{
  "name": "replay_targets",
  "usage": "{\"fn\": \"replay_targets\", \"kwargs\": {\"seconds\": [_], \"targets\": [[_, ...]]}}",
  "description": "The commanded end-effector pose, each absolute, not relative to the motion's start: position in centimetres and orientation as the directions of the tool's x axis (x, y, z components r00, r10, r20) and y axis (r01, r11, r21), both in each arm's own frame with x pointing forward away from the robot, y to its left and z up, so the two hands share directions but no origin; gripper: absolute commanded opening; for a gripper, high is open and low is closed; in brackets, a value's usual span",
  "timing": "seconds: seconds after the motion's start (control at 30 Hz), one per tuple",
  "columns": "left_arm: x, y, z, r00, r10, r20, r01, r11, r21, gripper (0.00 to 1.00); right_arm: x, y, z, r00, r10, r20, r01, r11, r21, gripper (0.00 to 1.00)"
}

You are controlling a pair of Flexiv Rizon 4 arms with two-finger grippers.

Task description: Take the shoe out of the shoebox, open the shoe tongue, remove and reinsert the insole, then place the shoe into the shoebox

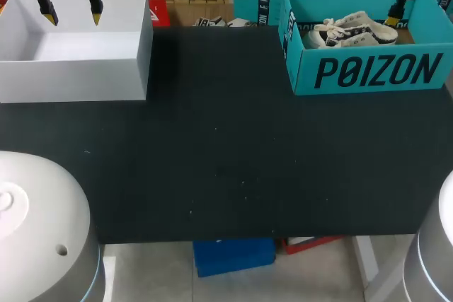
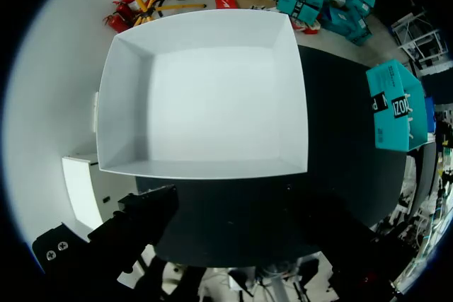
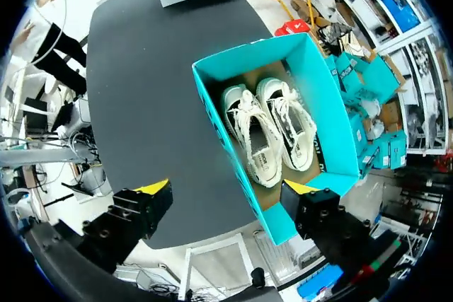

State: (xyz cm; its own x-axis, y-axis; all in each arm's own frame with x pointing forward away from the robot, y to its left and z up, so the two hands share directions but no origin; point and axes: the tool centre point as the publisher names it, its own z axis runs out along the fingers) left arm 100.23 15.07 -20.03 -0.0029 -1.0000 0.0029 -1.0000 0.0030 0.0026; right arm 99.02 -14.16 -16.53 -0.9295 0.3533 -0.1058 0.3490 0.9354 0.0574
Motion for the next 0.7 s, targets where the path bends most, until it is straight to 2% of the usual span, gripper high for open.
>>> {"fn": "replay_targets", "kwargs": {"seconds": [0.03,0.3,0.7], "targets": [[100.2,15.0,-20.0,-0.001,-1.000,0.001,-1.000,0.001,0.003,1.00,98.8,-14.4,-16.6,-0.988,-0.042,-0.145,-0.049,0.998,0.047,1.00],[100.2,15.0,-20.0,-0.001,-1.000,0.001,-1.000,0.001,0.003,1.00,99.1,-14.1,-17.4,-0.989,-0.078,-0.128,-0.086,0.994,0.062,1.00],[100.2,15.0,-20.0,-0.001,-1.000,0.001,-1.000,0.001,0.003,1.00,102.4,-13.6,-19.0,-0.987,-0.143,-0.070,-0.145,0.989,0.020,1.00]]}}
